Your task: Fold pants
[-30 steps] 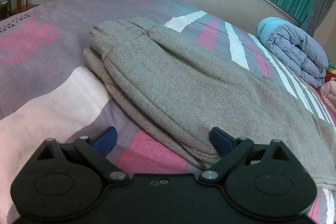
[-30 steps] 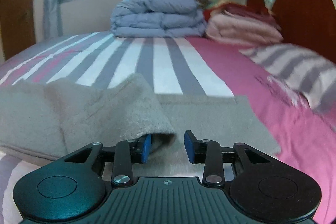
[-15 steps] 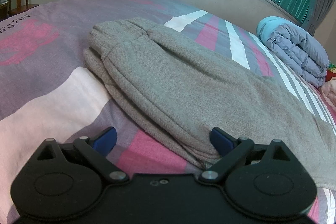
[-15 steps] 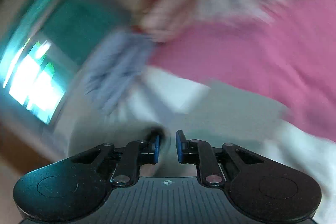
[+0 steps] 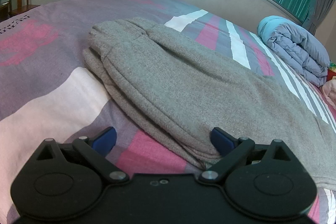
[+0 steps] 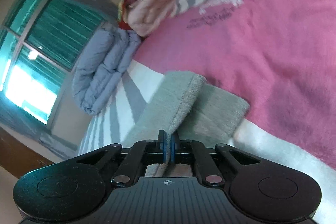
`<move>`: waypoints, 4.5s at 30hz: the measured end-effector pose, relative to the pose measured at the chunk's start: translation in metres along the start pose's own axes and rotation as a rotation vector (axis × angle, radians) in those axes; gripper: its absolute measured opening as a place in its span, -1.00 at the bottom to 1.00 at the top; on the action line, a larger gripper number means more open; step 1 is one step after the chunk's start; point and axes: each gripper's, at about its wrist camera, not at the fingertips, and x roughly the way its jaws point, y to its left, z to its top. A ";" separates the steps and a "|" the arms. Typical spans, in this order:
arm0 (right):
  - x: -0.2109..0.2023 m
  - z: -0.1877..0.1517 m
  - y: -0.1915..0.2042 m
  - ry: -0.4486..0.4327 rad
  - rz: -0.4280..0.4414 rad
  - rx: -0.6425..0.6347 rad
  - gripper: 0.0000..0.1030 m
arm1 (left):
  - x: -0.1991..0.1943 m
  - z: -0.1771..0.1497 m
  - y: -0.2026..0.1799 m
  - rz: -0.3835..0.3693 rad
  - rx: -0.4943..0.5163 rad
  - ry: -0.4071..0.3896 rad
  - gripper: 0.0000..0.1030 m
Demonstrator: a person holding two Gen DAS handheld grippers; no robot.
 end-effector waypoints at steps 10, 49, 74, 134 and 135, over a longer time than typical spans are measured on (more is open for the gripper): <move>-0.020 -0.010 -0.004 0.015 -0.053 0.023 -0.92 | 0.001 -0.001 0.002 -0.010 -0.001 0.001 0.77; -0.063 -0.075 0.047 -0.023 -0.077 -0.128 -0.88 | -0.007 0.059 0.058 -0.036 -0.169 -0.083 -0.62; -0.056 -0.034 0.011 -0.114 -0.072 0.059 0.23 | -0.010 0.048 0.042 -0.118 -0.099 -0.040 0.23; -0.030 0.000 -0.005 -0.078 -0.191 -0.024 -0.07 | 0.003 -0.001 0.025 -0.100 -0.016 -0.077 0.57; -0.045 -0.006 -0.001 -0.126 -0.197 -0.028 0.03 | 0.003 -0.002 0.025 -0.101 -0.018 -0.082 0.56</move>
